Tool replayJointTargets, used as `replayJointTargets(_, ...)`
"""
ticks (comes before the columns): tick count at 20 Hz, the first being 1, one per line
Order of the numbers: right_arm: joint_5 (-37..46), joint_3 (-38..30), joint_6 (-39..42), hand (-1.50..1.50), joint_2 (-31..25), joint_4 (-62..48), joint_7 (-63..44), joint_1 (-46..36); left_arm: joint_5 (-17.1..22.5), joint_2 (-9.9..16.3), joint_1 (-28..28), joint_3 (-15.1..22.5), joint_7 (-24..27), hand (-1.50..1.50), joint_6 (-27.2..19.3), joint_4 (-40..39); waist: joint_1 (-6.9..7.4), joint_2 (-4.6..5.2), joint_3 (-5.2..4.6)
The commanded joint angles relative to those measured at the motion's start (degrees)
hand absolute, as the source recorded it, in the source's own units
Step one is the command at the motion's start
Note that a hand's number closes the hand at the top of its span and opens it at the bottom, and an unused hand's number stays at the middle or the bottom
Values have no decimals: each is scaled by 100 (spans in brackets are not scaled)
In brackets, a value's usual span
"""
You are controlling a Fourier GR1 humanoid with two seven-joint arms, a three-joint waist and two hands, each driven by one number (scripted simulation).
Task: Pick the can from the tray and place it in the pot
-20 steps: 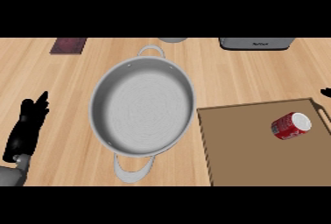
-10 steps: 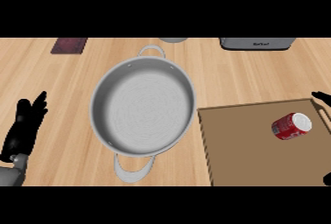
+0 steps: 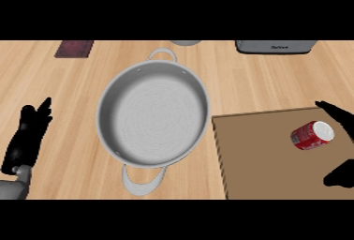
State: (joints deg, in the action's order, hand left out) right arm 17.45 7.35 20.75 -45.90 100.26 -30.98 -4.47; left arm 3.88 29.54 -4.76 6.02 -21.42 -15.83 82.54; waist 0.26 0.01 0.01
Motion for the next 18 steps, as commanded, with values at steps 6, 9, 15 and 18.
replayJointTargets(6, 796, -347, 416, -150, 523, -570, 316, -386, -155, -128, -72, -578, -108, 0, 488, -50, -17, -1, -1)
replayJointTargets(9, 1063, -89, 489, -150, 862, -1000, 130, -699, -332, -264, 116, -416, -241, 0, 452, 334, 23, 1, 0)
replayJointTargets(15, 1399, -277, 662, -150, 1177, -1329, 406, -758, -725, -650, -452, -495, -221, 0, 495, -379, -20, 5, -1)
replayJointTargets(18, 1740, -177, 465, -150, 1468, -1304, 544, -457, -709, -641, -129, -752, -34, 0, 598, -120, -26, -2, -1)
